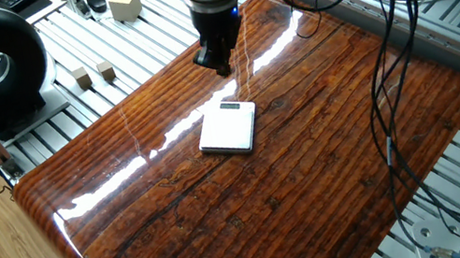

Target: Place the block on the scale

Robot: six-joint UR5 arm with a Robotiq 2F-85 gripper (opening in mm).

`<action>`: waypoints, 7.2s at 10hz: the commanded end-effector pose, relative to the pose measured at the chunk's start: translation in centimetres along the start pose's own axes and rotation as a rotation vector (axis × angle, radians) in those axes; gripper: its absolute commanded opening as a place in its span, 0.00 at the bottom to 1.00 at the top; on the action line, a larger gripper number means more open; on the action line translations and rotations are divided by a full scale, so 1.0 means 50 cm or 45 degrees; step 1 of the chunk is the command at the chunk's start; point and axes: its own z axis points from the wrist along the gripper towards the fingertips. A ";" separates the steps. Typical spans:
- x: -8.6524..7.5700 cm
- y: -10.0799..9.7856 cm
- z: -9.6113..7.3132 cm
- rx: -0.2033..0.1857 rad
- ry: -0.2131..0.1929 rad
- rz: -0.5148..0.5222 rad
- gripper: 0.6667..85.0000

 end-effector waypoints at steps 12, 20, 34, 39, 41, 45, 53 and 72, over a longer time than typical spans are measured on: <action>-0.091 -0.042 0.058 -0.062 -0.068 -0.479 0.06; -0.171 -0.212 0.111 -0.022 -0.160 -0.342 0.11; -0.209 -0.272 0.236 -0.003 -0.071 0.027 0.38; -0.187 -0.269 0.255 0.011 -0.029 0.097 0.40; -0.182 -0.274 0.269 0.011 -0.027 0.095 0.40; -0.178 -0.265 0.275 -0.007 -0.019 0.100 0.41; -0.182 -0.260 0.283 -0.016 -0.030 0.076 0.27; -0.026 0.029 0.175 -0.159 -0.001 0.335 0.02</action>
